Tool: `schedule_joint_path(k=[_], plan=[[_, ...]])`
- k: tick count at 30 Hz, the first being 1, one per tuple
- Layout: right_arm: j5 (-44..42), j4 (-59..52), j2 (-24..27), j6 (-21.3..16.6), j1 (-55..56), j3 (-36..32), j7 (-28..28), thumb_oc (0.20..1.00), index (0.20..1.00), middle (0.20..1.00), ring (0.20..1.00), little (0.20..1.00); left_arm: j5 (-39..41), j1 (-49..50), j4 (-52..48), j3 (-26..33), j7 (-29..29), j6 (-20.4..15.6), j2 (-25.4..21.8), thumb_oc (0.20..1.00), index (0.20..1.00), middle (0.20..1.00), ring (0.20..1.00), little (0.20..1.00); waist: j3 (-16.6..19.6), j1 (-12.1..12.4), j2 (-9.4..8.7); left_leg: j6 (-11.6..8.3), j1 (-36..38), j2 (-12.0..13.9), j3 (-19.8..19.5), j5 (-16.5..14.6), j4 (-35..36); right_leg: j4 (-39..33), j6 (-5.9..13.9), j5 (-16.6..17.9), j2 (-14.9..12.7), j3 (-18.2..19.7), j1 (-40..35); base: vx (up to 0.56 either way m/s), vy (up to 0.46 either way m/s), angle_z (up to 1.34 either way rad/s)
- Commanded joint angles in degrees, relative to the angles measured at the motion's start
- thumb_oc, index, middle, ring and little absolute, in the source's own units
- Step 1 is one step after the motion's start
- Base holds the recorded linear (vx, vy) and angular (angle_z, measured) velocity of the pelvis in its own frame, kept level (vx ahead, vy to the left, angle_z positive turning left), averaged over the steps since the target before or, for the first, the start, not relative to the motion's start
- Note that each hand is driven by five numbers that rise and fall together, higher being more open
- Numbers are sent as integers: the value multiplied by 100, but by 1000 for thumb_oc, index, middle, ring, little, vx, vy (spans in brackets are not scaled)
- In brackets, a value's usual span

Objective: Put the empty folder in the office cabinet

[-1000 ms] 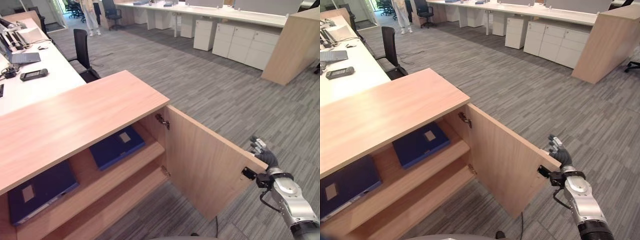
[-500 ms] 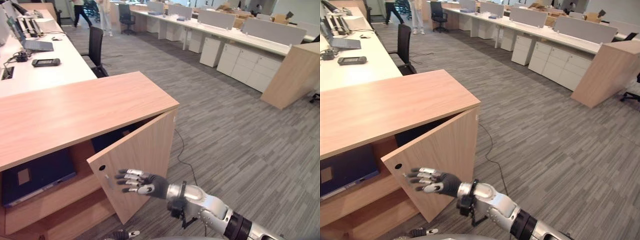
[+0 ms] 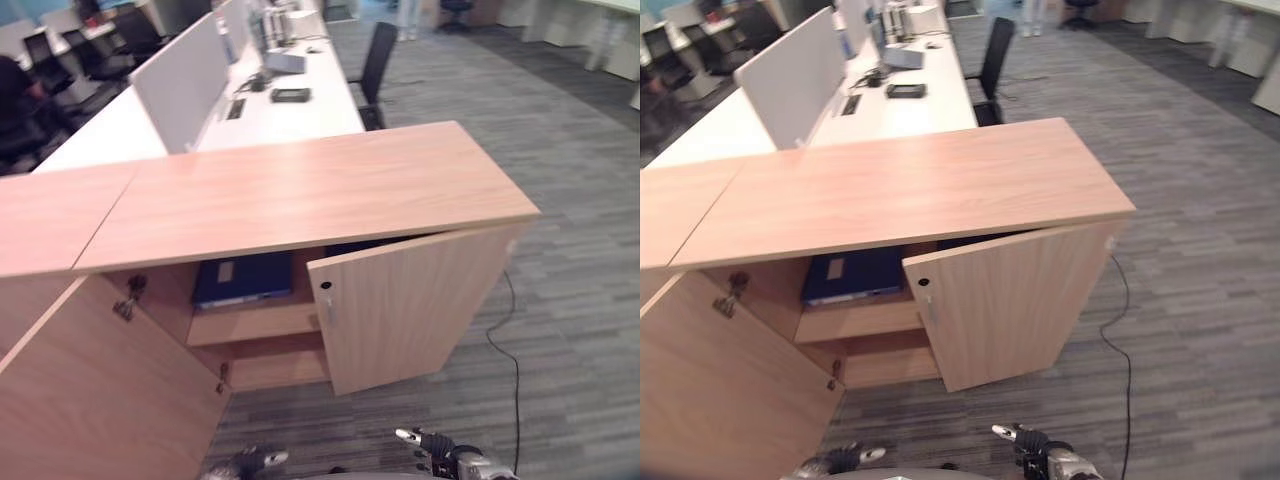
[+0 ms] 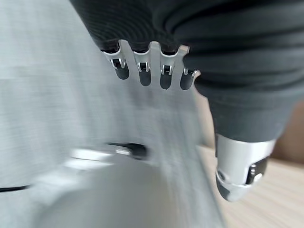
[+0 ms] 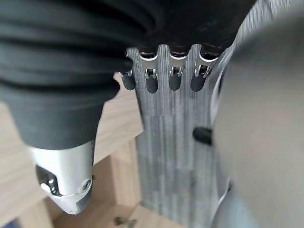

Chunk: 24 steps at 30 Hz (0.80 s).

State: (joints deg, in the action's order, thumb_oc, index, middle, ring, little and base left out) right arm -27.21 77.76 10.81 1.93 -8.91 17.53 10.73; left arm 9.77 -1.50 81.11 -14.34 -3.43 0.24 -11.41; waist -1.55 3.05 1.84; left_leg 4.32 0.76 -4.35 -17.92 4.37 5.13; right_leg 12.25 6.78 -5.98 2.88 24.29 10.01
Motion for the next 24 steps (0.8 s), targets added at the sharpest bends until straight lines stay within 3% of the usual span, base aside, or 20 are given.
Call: schedule_joint_path(k=[1, 4, 6, 7, 8, 9, 13, 14, 15, 16, 17, 19, 24], plan=[[-122, -7, -52, 9, 190, -180, -453, 1000, 1000, 1000, 1000, 1000, -99, -9, 227, -90, -167, 38, 316, 1000, 1000, 1000, 1000, 1000, 328, -156, -98, -386, 48, -440, 33, -408, -14, -1256, 250, 838, -279, -512, -297, 80, -186, 206], [577, 635, 36, 87, 189, -518, -896, 1000, 1000, 1000, 1000, 1000, 17, -59, 154, -62, -131, 64, 289, 1000, 1000, 1000, 1000, 1000, 540, -48, -64, -582, -113, -237, -320, -339, -13, -1574, 113, 784, -237, -909, -569, 79, -271, 168], [630, 686, 29, 131, 234, -552, -918, 1000, 1000, 1000, 1000, 1000, 9, -81, 149, -70, -115, 80, 274, 1000, 1000, 1000, 1000, 1000, 540, -60, -66, -611, -123, -214, -416, -326, -13, -1610, 89, 762, -249, -1031, -616, 6, -256, 142], [732, 587, 124, 125, 464, -687, -1009, 1000, 1000, 1000, 1000, 1000, 72, -249, 151, -31, -129, 90, 202, 1000, 1000, 1000, 1000, 1000, 536, -38, -66, -820, -176, -60, -906, -254, -27, -1620, -67, 567, -218, -1581, -743, -17, -484, 45], [775, 565, 208, 113, 604, -821, -1081, 1000, 1000, 1000, 1000, 1000, 126, -320, 167, 33, -104, 96, 157, 1000, 1000, 1000, 1000, 1000, 488, -8, -88, -963, -212, 33, -1177, -229, -60, -1563, -148, 443, -170, -1871, -800, -17, -486, 59], [777, 564, 208, 113, 605, -823, -1081, 1000, 1000, 1000, 1000, 1000, 127, -320, 168, 32, -104, 95, 157, 1000, 1000, 1000, 1000, 1000, 485, -27, -85, -967, -211, 33, -1198, -230, -61, -1559, -150, 437, -170, -1892, -805, -8, -316, 151], [785, 601, 405, 85, 804, -1150, -1214, 1000, 1000, 1000, 1000, 1000, 312, -467, 195, 215, 44, 54, 40, 1000, 1000, 1000, 1000, 1000, 251, 30, -194, -1298, -366, 237, -1560, -282, -363, -1498, -306, 228, -27, -2339, -1012, -50, -229, 80], [680, 550, 541, 1, 761, -1333, -1303, 1000, 1000, 1000, 1000, 1000, 437, -579, 95, 366, 263, -37, -44, 1000, 1000, 1000, 1000, 1000, -49, -11, -221, -1282, -781, 443, -538, -297, -781, -1347, -282, 121, -159, -2599, -1090, -202, -90, 74], [518, 513, 581, -76, 752, -1487, -1354, 1000, 1000, 1000, 1000, 1000, 540, -620, 15, 526, 419, -142, -165, 1000, 1000, 1000, 1000, 1000, -106, -67, -231, -1190, -865, 911, 657, -324, -844, -1345, -233, 95, -229, -2808, -1183, -179, -14, 83], [481, 518, 574, -94, 770, -1529, -1370, 1000, 1000, 1000, 1000, 1000, 585, -622, -31, 599, 447, -155, -211, 1000, 1000, 1000, 1000, 1000, -80, -79, -214, -1177, -891, 1058, 973, -235, -828, -1370, -216, 112, -238, -2884, -1197, -75, 42, 143], [404, 564, 669, -127, 859, -1754, -1318, 1000, 1000, 1000, 1000, 1000, 632, -497, -254, 866, 485, -247, -611, 1000, 1000, 1000, 1000, 1000, -68, -89, -132, -1196, -917, 1252, 1466, -137, -819, -1355, -174, 85, -303, -3107, -1240, -29, 65, 130], [357, 643, 833, -119, 883, -1957, -1350, 1000, 1000, 1000, 1000, 1000, 803, -597, -519, 1211, 455, -251, -961, 1000, 1000, 1000, 1000, 1000, -10, -95, -24, -1323, -790, 1500, 1816, 74, -690, -1458, -167, 67, -392, -3382, -1452, 71, 127, 77], [435, 608, 915, -97, 895, -1973, -1310, 1000, 1000, 1000, 1000, 1000, 973, -665, -799, 1536, 658, -386, -1507, 1000, 1000, 1000, 1000, 1000, 38, -23, 56, -1417, -754, 1718, 1749, 307, -359, -1502, -97, 34, -520, -3381, -1520, 66, 135, 38]])
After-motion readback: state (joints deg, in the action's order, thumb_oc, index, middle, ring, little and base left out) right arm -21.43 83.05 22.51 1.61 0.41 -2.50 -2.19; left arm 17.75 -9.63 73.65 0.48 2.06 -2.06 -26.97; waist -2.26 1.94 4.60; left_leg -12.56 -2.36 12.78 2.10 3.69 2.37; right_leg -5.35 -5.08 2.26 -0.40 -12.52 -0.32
